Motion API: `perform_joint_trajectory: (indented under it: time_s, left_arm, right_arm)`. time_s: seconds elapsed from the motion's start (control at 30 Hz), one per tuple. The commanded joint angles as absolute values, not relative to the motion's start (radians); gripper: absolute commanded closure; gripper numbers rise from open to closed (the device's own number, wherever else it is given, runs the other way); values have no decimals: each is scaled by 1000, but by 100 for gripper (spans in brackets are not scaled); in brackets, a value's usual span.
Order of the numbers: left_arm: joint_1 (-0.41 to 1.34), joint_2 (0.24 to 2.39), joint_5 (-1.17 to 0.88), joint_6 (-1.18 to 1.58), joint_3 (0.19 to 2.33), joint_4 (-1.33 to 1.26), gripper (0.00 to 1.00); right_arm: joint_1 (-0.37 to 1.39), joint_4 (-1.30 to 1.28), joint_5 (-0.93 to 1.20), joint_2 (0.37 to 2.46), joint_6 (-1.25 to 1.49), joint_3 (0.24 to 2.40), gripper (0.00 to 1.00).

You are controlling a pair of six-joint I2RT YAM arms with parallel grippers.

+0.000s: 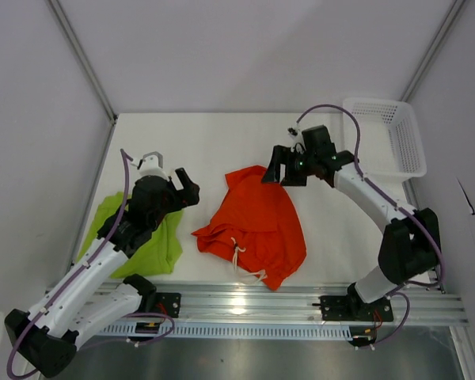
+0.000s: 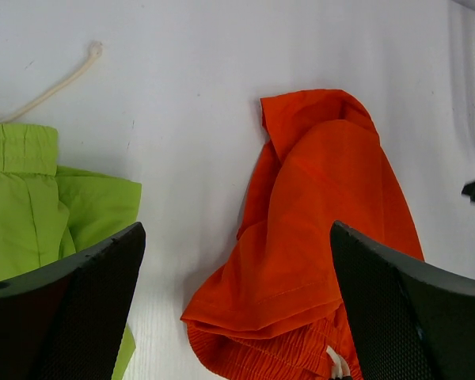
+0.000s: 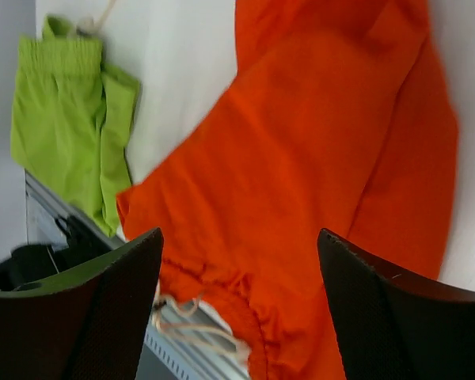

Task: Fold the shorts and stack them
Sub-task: Move the shorts to the center of the board, then flatten the shorts out

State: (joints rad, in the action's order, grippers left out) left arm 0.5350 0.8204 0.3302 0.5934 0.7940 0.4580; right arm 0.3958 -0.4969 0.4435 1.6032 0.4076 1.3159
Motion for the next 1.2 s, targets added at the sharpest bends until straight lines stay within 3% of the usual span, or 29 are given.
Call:
perform_joint_trajectory:
  time_s: [0.0, 0.1, 0.27, 0.6, 0.87, 0.97, 1.07, 1.1, 1.13, 1.17]
  left_arm:
    - [540, 830, 338, 571, 816, 437, 1]
    - [540, 841, 321, 568, 812, 433, 1]
    - [540, 842, 307, 568, 792, 433, 1]
    - [491, 835, 249, 575, 785, 457, 1]
    - [466, 819, 233, 568, 775, 462, 1]
    - [466, 808, 233, 569, 769, 459, 1]
    - [463, 798, 236, 575, 758, 459, 1]
    - [463, 793, 239, 575, 753, 460, 1]
    - [462, 790, 239, 575, 753, 460, 1]
    - [462, 788, 239, 577, 753, 462, 1]
  right_arm:
    - [440, -473, 431, 1435, 379, 1182, 20]
    - [506, -430, 448, 1362, 365, 1060, 23]
    - [667, -457, 283, 1318, 227, 1020, 25]
    - [1004, -428, -308, 1500, 86, 1055, 26]
    - [1071, -358, -514, 1693, 83, 1126, 22]
    - [1071, -299, -502, 1721, 72, 1129, 31]
    - [1065, -268, -592, 1762, 69, 1147, 64]
    - [1057, -256, -633, 1772, 71, 1167, 89]
    - [1046, -252, -638, 1776, 83, 1180, 100]
    - [1013, -245, -634, 1776, 89, 1195, 100]
